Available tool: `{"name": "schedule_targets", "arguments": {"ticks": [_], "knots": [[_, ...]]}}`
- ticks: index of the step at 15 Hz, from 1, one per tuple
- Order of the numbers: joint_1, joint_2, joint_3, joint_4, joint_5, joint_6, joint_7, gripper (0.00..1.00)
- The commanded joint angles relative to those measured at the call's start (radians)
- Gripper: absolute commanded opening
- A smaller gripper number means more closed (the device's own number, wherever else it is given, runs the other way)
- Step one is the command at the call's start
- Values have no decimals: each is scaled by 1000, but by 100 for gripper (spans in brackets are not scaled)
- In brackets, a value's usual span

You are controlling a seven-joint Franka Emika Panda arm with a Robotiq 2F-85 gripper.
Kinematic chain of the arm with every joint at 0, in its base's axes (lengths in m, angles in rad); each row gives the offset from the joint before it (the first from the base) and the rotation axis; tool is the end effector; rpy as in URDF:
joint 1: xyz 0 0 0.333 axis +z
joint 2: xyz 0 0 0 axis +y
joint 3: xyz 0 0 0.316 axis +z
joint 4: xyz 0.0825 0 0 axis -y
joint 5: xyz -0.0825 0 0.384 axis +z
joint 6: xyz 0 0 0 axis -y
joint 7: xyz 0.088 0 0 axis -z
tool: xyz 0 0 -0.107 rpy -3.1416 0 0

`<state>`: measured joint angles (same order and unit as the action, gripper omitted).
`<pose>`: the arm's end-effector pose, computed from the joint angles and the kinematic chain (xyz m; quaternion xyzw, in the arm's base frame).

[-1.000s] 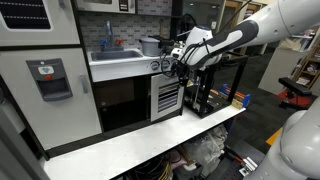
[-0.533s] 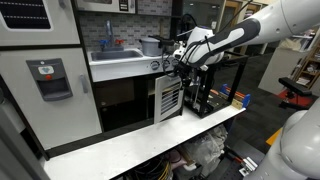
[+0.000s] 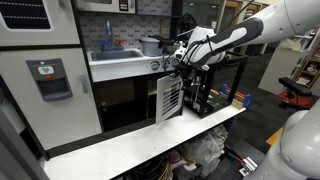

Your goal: Open the kitchen cabinet, take the lid off the silver pot and put it in the kitchen cabinet

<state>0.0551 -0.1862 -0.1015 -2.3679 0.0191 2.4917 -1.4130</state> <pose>0.5004 -0.0243 0.4306 0.7707 0.6182 0.1255 0.0904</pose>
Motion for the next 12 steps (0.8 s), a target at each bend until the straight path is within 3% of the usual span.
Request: {"name": "schedule_targets", "arguments": {"ticks": [1, 12], "knots": [[-26, -68, -3, -31, -15, -51, 19, 100], [-30, -139, -7, -80, -21, -77, 22, 100]]}}
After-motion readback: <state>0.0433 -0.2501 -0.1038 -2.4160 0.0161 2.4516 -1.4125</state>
